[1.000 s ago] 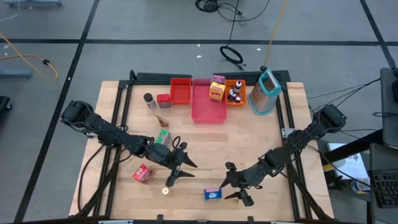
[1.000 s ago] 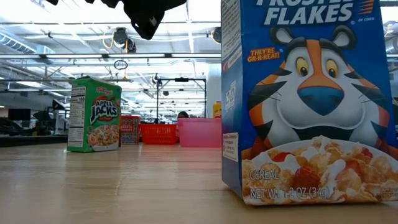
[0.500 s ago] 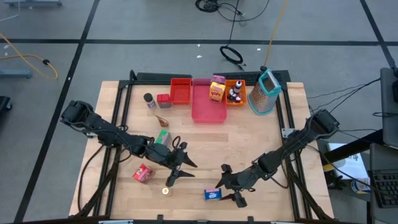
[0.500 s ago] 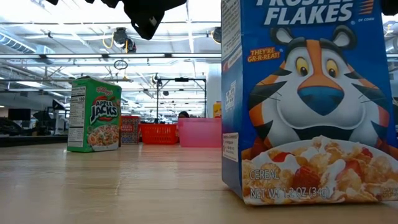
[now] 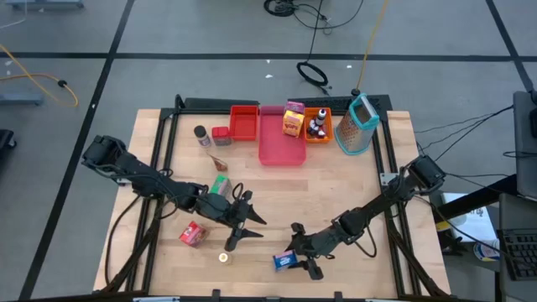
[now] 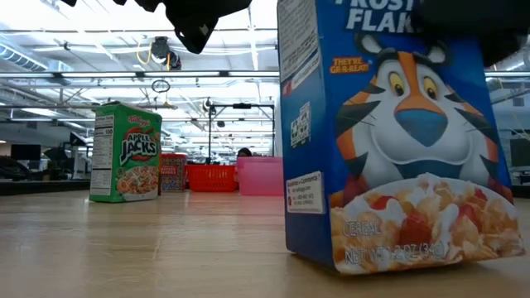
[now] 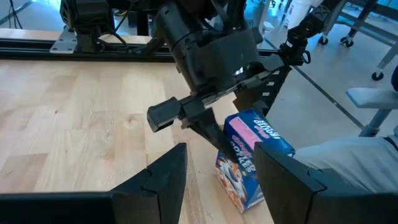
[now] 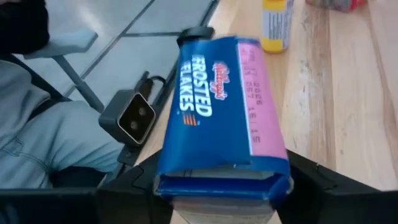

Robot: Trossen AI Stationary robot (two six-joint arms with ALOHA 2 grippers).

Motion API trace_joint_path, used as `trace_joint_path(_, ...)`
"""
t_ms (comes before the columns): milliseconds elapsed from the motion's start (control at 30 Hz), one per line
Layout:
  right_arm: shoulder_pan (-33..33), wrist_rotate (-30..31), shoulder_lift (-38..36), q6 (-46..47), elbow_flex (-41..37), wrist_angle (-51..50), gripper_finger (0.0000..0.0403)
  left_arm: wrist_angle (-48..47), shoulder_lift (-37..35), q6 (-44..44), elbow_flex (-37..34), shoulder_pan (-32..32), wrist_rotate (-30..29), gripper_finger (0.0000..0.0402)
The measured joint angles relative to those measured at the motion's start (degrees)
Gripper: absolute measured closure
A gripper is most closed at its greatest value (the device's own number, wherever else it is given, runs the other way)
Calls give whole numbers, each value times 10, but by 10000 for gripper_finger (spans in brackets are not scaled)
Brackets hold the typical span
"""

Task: Pick & Place Kitchen Items
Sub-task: Put the blue cereal box into the pink bin

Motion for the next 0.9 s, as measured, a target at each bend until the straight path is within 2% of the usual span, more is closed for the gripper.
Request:
trace_joint_path(433,2,-3,-6,-13,0,10,321,-1,0,0,0,0,0,215)
trace_joint_path(667,-8,6,-77,-34,0,-40,322,-2,0,-1,0,0,0,215)
trace_joint_path(900,-27,96,-194,-59,0,-139,327,-4,0,-1,0,0,0,215)
